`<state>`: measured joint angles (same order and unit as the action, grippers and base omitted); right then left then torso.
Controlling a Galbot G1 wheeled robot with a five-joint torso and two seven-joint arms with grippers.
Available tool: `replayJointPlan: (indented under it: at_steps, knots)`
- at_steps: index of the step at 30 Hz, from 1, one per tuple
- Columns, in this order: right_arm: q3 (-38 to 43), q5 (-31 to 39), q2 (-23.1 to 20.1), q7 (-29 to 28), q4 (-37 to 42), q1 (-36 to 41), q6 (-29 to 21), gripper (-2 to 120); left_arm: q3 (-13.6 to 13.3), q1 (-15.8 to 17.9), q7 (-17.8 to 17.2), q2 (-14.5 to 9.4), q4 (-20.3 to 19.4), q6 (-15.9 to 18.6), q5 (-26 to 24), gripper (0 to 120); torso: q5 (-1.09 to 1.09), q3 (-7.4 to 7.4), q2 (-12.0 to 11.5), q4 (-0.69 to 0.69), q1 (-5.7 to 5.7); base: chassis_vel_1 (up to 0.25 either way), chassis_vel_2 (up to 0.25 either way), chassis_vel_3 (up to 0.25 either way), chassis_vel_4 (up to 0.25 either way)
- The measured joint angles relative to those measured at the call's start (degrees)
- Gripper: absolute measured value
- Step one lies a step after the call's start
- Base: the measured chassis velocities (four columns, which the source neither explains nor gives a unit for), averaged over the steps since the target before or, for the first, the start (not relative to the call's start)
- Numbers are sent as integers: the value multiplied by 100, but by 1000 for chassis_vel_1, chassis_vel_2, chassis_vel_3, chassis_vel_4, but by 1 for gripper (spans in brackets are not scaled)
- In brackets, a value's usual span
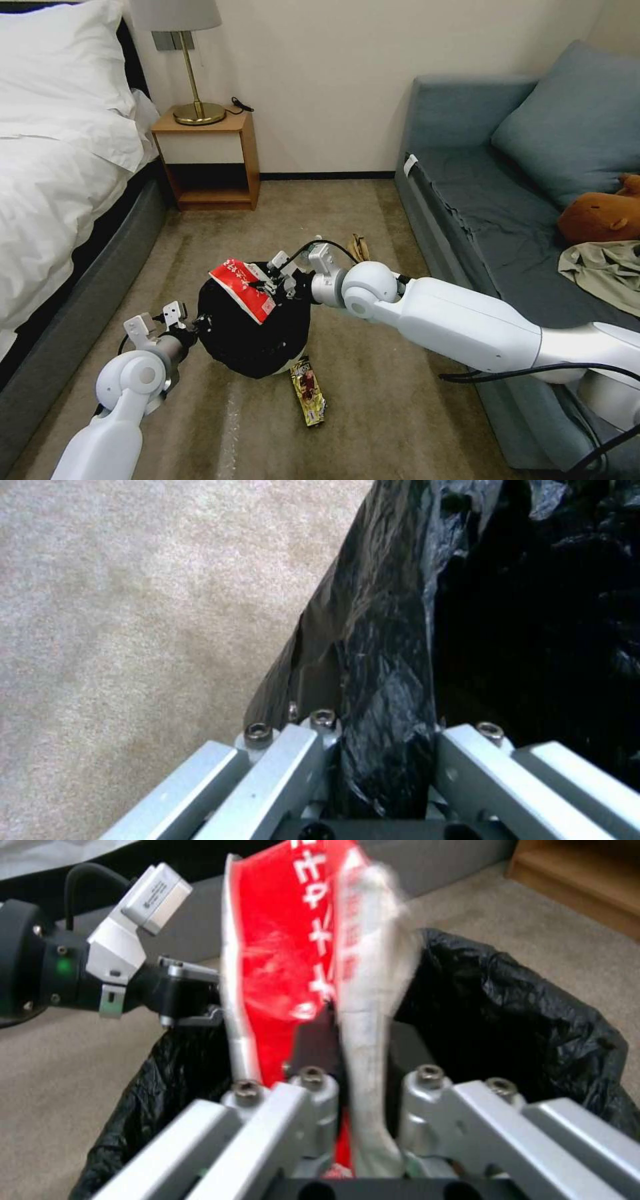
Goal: Pick up the trash bin, then pick up the garbage on the floor and place it into the trash bin.
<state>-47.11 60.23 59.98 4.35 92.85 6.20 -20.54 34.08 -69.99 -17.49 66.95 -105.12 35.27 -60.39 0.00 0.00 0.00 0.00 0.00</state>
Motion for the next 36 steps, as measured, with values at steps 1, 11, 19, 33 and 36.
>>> replayJointPlan:
  at_steps: [1,11,19,33,36]
  knots:
    - [-2,0,-8,0,15,0,0,15,2,4,0,-5,0,0,-7,2,0,0,0,0,0,0,0,0,0]
    - [-31,-45,-25,19,64,26,-46,56,38,3,0,-53,-16,0,-92,2,0,0,0,0,0,0,0,0,0]
    - [102,-37,-88,-68,271,-35,24,84,52,1,-8,-54,0,-7,-96,2,0,0,0,0,0,0,0,0,0]
    - [540,-9,-356,-137,660,-128,151,98,118,3,-41,-44,0,-83,-86,2,0,0,0,0,0,0,0,0,0]
    - [1227,-92,-386,-333,614,-40,265,100,300,-8,-72,-117,-65,-151,-80,2,1,0,0,0,0,0,0,0,0]
